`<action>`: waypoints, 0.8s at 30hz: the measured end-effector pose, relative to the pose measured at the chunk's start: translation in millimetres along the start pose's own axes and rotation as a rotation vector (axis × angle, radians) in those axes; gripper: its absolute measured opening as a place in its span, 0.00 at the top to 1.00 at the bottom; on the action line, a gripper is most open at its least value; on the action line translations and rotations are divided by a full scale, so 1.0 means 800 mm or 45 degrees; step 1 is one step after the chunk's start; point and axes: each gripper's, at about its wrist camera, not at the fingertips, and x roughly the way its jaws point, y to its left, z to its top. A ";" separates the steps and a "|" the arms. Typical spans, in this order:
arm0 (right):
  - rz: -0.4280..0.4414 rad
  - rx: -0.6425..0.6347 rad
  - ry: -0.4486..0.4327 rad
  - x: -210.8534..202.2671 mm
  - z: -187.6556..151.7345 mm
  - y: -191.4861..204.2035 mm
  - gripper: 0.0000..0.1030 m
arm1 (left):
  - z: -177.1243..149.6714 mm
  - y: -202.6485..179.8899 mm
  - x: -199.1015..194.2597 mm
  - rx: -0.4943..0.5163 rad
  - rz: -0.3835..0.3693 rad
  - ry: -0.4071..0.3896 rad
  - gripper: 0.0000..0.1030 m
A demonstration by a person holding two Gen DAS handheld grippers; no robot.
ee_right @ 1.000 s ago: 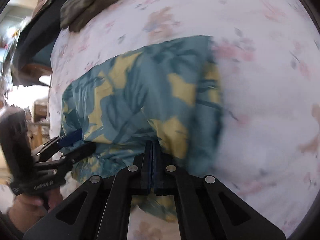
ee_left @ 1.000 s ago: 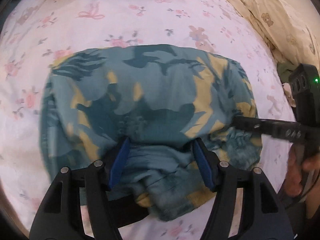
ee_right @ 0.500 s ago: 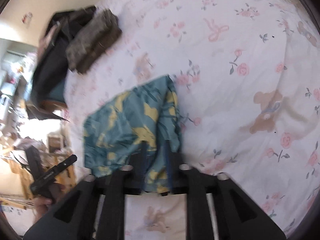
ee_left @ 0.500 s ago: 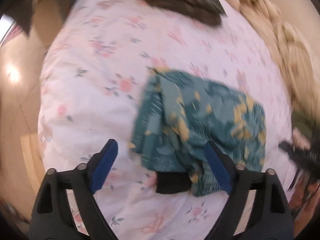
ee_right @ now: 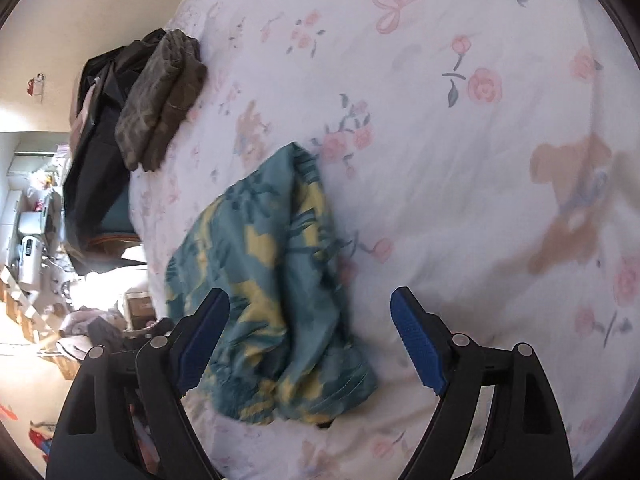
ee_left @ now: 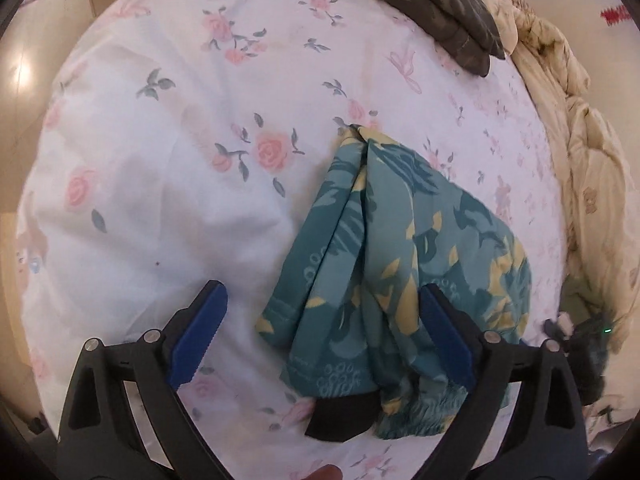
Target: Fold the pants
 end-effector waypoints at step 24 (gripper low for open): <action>0.056 -0.205 0.108 0.055 -0.021 0.034 0.15 | -0.029 -0.083 0.042 0.331 0.067 0.083 0.19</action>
